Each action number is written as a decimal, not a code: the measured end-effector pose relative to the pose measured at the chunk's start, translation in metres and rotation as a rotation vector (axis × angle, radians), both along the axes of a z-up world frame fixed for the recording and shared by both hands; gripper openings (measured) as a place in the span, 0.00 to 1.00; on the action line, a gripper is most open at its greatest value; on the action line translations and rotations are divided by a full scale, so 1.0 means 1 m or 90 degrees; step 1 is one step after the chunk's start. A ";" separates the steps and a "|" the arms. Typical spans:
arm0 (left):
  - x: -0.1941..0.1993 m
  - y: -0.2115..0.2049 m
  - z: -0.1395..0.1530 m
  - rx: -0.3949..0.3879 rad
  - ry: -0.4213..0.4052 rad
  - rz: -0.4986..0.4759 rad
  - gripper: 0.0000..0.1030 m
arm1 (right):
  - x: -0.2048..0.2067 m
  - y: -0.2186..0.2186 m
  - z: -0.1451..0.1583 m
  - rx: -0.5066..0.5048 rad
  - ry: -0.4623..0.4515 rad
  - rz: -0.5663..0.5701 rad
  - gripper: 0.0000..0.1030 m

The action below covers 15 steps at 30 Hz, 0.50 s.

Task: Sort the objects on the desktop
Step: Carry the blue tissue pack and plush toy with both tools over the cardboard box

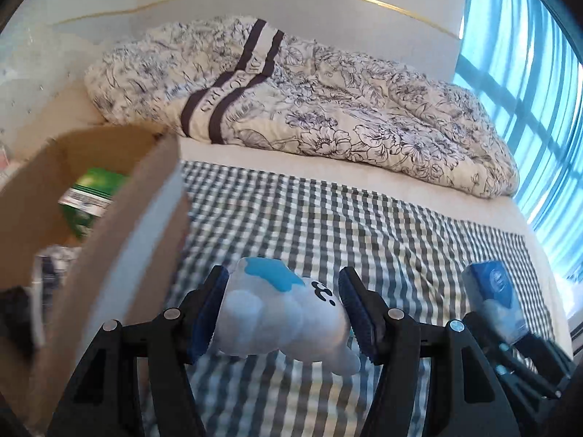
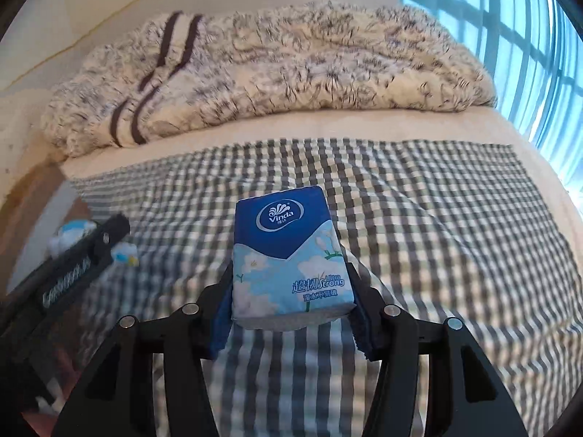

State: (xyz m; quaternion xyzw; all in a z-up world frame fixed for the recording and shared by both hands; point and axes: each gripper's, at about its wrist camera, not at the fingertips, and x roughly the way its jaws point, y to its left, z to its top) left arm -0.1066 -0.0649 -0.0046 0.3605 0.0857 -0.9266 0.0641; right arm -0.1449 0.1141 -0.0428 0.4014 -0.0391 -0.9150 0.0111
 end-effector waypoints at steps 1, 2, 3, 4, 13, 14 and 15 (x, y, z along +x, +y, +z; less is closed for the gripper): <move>0.007 0.000 0.006 0.006 0.001 -0.007 0.63 | 0.007 -0.001 0.006 0.001 0.004 0.003 0.52; 0.014 0.001 0.013 0.010 0.002 -0.015 0.63 | 0.015 -0.001 0.014 0.001 0.008 0.005 0.52; 0.022 0.003 0.021 0.010 0.006 -0.018 0.63 | 0.024 -0.001 0.021 -0.001 0.015 0.004 0.52; 0.029 0.004 0.028 0.005 0.010 -0.021 0.63 | 0.034 -0.001 0.029 -0.005 0.024 0.003 0.52; 0.074 -0.011 0.073 -0.020 0.040 -0.039 0.63 | 0.092 -0.024 0.079 -0.012 0.067 0.031 0.52; 0.077 -0.016 0.076 -0.023 0.043 -0.035 0.63 | 0.096 -0.027 0.083 -0.013 0.069 0.033 0.52; 0.080 -0.022 0.080 -0.026 0.047 -0.032 0.63 | 0.100 -0.031 0.087 -0.016 0.072 0.038 0.52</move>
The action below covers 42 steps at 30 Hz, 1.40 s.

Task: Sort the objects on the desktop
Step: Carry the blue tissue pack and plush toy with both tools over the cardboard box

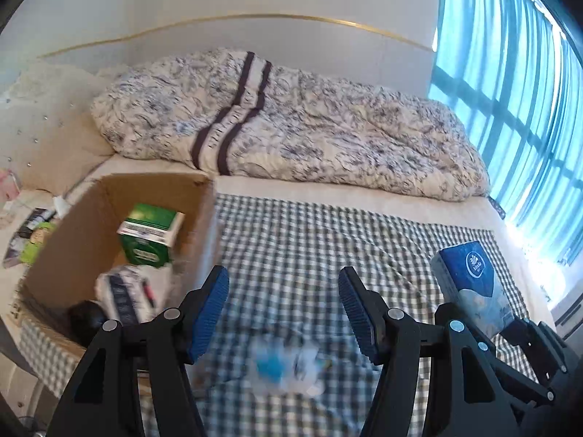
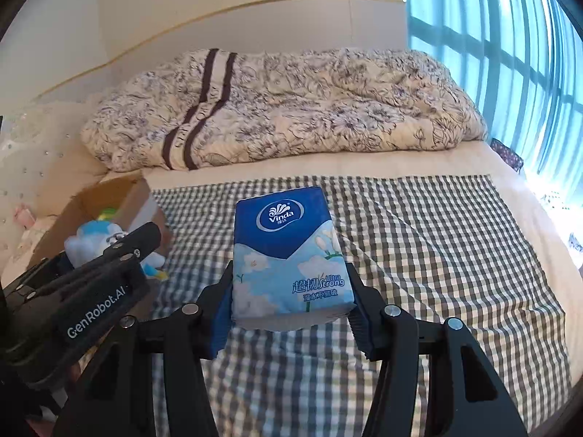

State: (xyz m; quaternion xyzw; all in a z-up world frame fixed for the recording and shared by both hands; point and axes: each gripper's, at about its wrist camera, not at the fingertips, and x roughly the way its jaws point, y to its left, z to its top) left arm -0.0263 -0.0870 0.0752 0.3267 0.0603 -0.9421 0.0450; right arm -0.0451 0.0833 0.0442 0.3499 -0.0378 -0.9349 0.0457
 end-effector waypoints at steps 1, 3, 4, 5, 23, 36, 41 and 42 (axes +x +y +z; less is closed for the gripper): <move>0.003 -0.007 0.004 -0.002 0.006 0.004 0.63 | 0.003 -0.004 0.003 0.001 0.003 0.004 0.52; 0.008 -0.023 0.012 -0.003 0.016 0.017 0.63 | 0.010 -0.014 0.010 0.008 0.011 0.014 0.52; 0.010 -0.034 0.015 -0.002 0.015 0.026 0.63 | 0.013 -0.020 0.013 0.009 0.016 0.020 0.52; 0.010 -0.041 0.015 0.000 0.013 0.030 0.63 | 0.016 -0.027 0.016 0.008 0.019 0.026 0.52; 0.035 -0.012 -0.031 0.030 0.011 -0.099 0.97 | -0.005 -0.064 0.014 0.010 0.009 0.037 0.52; 0.013 0.040 -0.124 -0.008 -0.078 -0.082 0.97 | -0.008 0.026 -0.012 -0.018 -0.021 -0.043 0.52; -0.004 0.035 -0.154 0.009 -0.132 -0.060 0.97 | -0.011 0.034 -0.022 -0.032 -0.032 -0.033 0.52; -0.008 0.032 -0.161 0.014 -0.145 -0.048 0.97 | -0.012 0.034 -0.023 -0.034 -0.033 -0.033 0.52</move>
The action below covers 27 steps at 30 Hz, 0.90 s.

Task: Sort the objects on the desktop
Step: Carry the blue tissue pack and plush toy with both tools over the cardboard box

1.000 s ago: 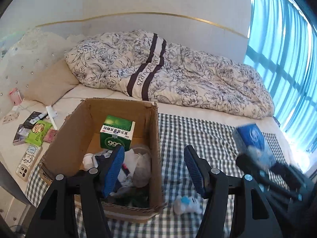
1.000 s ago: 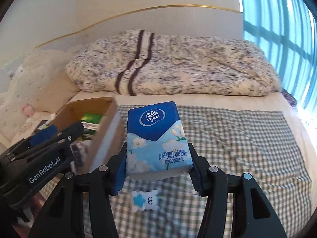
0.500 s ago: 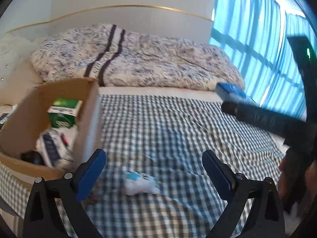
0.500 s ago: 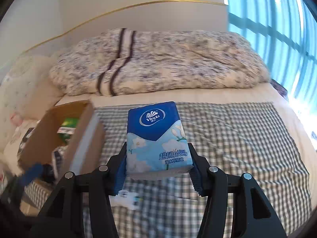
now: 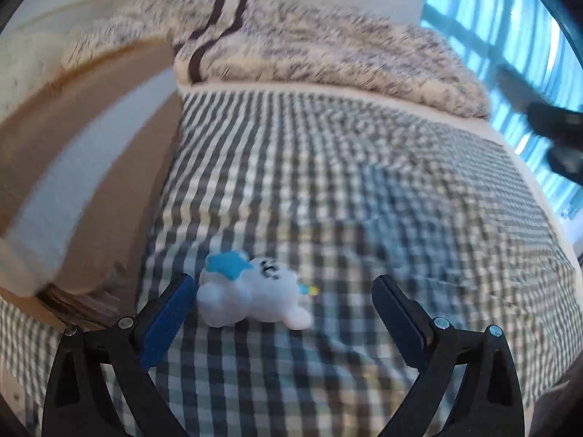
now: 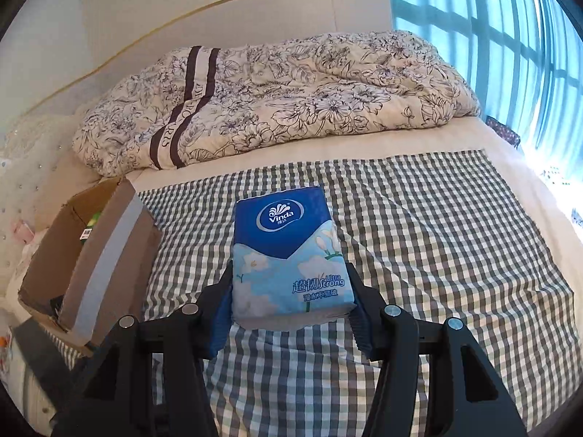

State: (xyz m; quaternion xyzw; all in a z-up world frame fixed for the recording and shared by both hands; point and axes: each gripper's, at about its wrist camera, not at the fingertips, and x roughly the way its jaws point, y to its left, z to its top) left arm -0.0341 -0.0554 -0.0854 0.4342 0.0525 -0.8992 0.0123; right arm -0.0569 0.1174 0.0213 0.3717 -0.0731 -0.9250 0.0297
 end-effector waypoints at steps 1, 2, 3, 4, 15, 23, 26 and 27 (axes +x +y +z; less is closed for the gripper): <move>-0.003 -0.004 -0.006 0.006 -0.011 0.008 0.97 | 0.000 0.001 -0.001 -0.003 -0.001 0.001 0.52; -0.006 -0.007 -0.012 0.010 -0.019 0.013 0.97 | 0.000 0.002 -0.002 -0.006 -0.001 0.004 0.52; -0.008 -0.009 -0.016 0.010 -0.026 0.020 0.97 | 0.001 0.002 -0.003 -0.007 0.000 0.005 0.52; -0.010 -0.012 -0.020 0.009 -0.031 0.026 0.97 | 0.001 0.002 -0.003 -0.007 0.001 0.006 0.52; -0.009 -0.023 -0.031 0.008 -0.031 0.036 0.67 | -0.005 0.003 -0.019 -0.014 -0.021 0.010 0.52; 0.000 -0.019 -0.013 0.000 -0.006 0.025 0.65 | -0.002 -0.002 -0.024 -0.010 -0.029 0.017 0.52; 0.006 -0.015 -0.001 -0.004 0.016 0.024 0.65 | 0.000 -0.006 -0.023 -0.005 -0.028 0.021 0.52; 0.006 -0.014 0.002 -0.004 0.021 0.022 0.65 | 0.001 -0.007 -0.022 -0.003 -0.028 0.022 0.52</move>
